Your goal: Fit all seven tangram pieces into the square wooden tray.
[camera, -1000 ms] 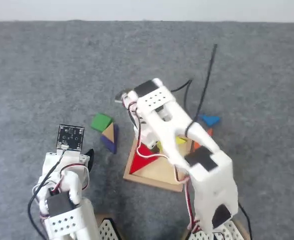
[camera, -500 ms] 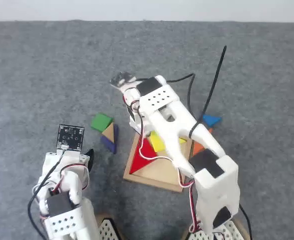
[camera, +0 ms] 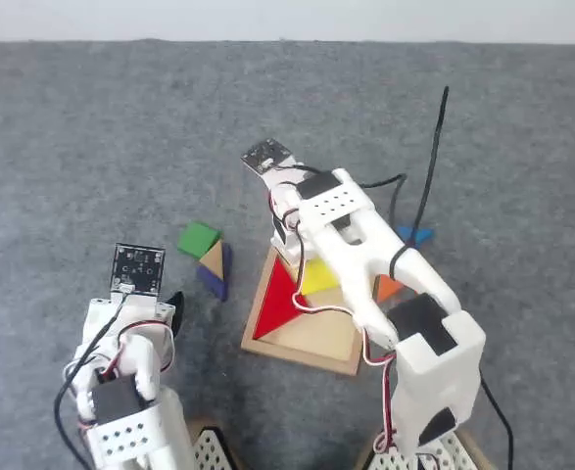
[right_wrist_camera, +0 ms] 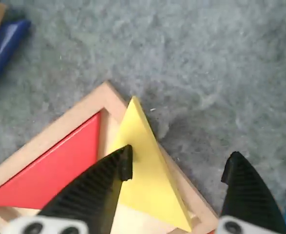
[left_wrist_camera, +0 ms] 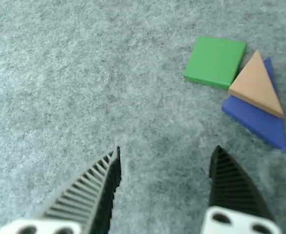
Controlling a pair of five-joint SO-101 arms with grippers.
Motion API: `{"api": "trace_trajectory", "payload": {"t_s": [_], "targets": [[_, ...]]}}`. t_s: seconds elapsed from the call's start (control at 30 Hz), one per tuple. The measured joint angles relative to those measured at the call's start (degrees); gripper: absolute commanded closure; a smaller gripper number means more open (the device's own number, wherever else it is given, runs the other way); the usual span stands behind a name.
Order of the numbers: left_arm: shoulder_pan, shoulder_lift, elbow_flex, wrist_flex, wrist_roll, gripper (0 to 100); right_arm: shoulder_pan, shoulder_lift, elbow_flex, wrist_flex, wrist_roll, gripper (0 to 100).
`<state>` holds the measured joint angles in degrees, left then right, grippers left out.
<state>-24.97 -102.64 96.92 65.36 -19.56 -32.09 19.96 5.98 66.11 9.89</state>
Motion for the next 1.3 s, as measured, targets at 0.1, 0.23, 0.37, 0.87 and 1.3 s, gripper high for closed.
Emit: {"api": "trace_trajectory", "payload": {"t_s": [0.1,0.23,0.37,0.87,1.3], "targets": [[0.00,0.00,0.00,0.00,0.00,72,-0.70,-1.14,2.29,-0.44,0.53,70.3],[-0.09,0.00,0.00,0.00,0.00,72,-3.34,-1.23,3.16,-0.44,0.79,70.3],[0.00,0.00,0.00,0.00,0.00,72,-3.78,-1.23,3.16,-0.44,0.88,70.3],[0.00,0.00,0.00,0.00,0.00,72,-4.13,-2.29,5.36,0.97,0.88,70.3],[-0.09,0.00,0.00,0.00,0.00,72,-3.43,-16.88,19.43,-3.43,0.79,70.1]]}}
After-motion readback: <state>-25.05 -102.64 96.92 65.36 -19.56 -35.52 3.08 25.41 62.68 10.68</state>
